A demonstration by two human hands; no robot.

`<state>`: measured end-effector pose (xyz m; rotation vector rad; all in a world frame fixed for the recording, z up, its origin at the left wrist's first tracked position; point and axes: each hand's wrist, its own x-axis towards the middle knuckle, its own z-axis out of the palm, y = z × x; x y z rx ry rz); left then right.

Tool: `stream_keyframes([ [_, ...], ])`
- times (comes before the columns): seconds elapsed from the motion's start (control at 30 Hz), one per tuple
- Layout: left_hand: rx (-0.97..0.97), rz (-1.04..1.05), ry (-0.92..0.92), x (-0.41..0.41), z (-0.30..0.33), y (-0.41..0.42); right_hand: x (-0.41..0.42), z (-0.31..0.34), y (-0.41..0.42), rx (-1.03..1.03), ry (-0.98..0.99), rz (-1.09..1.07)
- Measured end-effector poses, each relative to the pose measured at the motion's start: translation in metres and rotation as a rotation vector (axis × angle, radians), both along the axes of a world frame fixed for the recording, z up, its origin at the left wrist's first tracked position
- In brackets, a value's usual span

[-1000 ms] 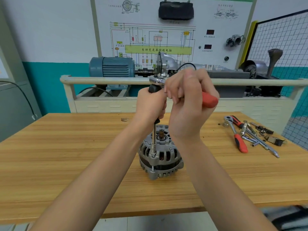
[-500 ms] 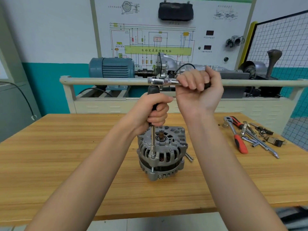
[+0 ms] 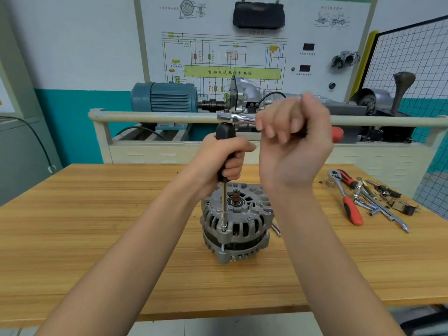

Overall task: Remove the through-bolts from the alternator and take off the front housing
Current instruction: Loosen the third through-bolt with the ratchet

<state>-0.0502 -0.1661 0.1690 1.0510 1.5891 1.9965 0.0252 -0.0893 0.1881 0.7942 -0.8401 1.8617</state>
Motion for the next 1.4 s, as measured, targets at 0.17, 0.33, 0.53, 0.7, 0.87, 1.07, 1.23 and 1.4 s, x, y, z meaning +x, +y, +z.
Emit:
stream_keyframes([
  [0.17,-0.039,-0.456,0.055,-0.008,0.01,-0.011,-0.011,0.006,0.028,-0.317,-0.159,0.676],
  [0.33,-0.034,-0.289,-0.007,-0.001,0.005,-0.001,-0.009,0.003,0.029,-0.393,-0.123,0.569],
  [0.53,0.028,0.087,-0.067,0.003,0.004,0.009,-0.002,-0.002,-0.004,-0.051,0.012,-0.027],
  [0.7,0.069,0.311,-0.003,0.01,0.001,0.014,0.0,-0.008,-0.022,0.204,0.152,-0.432],
  [0.87,0.06,0.055,0.004,-0.001,0.002,0.001,-0.004,0.002,0.002,-0.024,0.007,0.093],
  [1.07,-0.056,-0.332,0.022,-0.005,-0.001,-0.005,-0.022,0.012,0.031,-0.451,-0.175,0.607],
  [1.23,-0.033,-0.167,-0.036,-0.004,-0.002,0.0,-0.012,0.004,0.02,-0.331,-0.127,0.395],
  [1.4,-0.006,0.22,-0.034,0.01,-0.004,0.012,0.001,-0.005,-0.013,0.023,0.088,-0.212],
])
